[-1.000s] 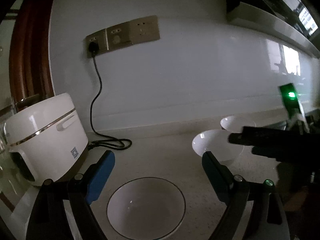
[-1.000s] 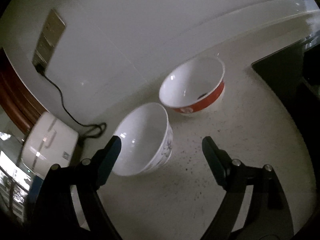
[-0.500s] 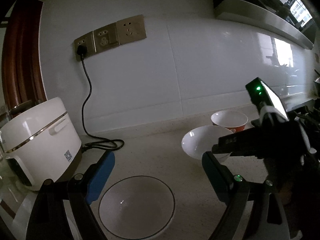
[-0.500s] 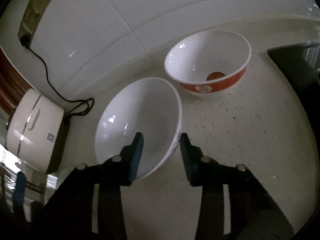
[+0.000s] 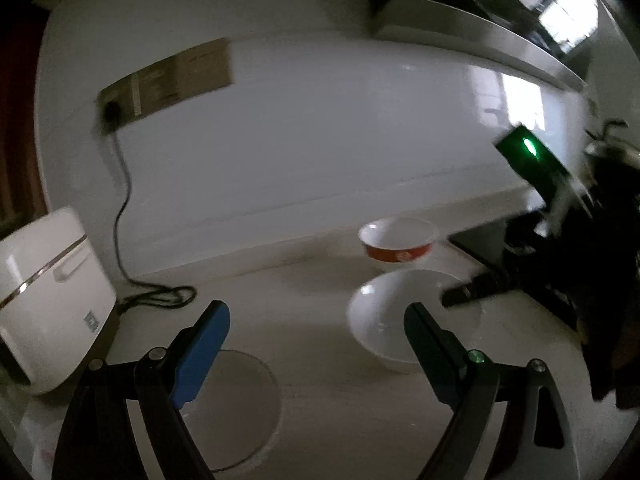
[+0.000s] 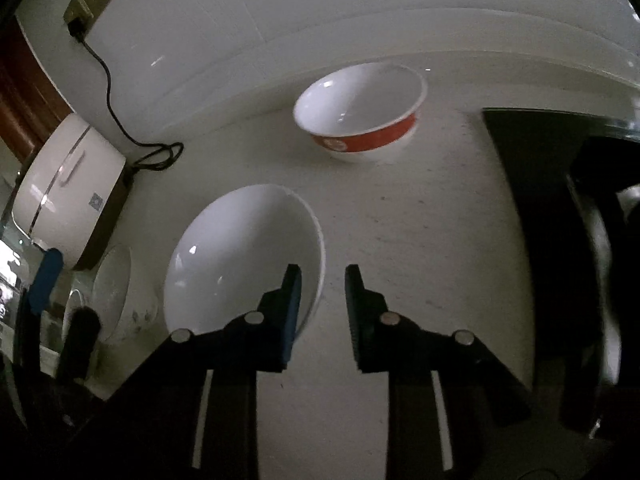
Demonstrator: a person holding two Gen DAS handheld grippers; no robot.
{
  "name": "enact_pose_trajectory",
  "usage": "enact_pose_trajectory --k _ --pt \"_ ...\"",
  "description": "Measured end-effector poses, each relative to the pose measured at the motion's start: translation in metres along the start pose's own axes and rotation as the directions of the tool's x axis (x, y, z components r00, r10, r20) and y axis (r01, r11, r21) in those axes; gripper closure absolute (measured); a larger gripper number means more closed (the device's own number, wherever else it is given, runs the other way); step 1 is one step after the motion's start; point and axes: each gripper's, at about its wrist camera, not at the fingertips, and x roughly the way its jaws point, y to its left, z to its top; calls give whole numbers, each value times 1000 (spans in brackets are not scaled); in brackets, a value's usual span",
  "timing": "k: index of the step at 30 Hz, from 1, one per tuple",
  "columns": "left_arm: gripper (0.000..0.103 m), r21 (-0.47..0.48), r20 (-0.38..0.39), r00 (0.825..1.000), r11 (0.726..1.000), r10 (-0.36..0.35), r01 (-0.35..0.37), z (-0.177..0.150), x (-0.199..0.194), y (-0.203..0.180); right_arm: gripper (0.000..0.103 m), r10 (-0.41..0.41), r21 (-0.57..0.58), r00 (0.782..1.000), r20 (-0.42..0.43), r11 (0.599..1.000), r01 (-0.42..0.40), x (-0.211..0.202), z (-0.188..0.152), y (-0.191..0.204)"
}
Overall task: Organize plates and bowls
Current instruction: 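Grip the rim of the plain white bowl with both tools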
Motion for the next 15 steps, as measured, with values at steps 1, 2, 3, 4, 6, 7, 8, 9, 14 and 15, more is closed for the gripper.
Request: enact_pose_trajectory --k 1,2,3,4,6,7,8,9,14,15 --pt "13 21 -2 1000 1000 -12 12 -1 1 -6 65 10 12 1000 -6 1000 -10 1 1 -3" --pt "13 39 -7 1000 999 -21 21 -3 2 -11 61 1 10 1000 -20 1000 -1 10 2 1" --pt "13 60 -18 999 998 -36 37 -5 5 -17 61 -17 5 999 -33 1000 17 15 2 2" --pt "13 68 -27 999 997 -46 48 -7 7 -20 61 -30 -6 998 -50 1000 30 20 0 4" --pt "13 80 -55 996 994 -73 77 -9 12 -26 61 -26 -29 998 -58 999 24 25 -1 9" --pt "13 85 -63 995 992 -83 88 -11 14 -29 62 -22 -40 998 -55 999 20 25 -1 11" --pt "13 88 -63 994 992 -87 92 -12 15 -31 68 -17 -54 999 -50 998 14 22 -3 9" --pt "13 88 -64 994 992 -90 96 -13 15 -33 75 -9 -59 999 -49 998 6 21 -3 8" --pt "13 6 -88 986 990 -142 143 -7 22 -25 81 -32 -89 999 -37 996 29 12 -5 9" --pt "13 -27 -98 983 988 -153 151 -4 25 -20 81 -28 -87 999 -38 996 25 12 -5 9"
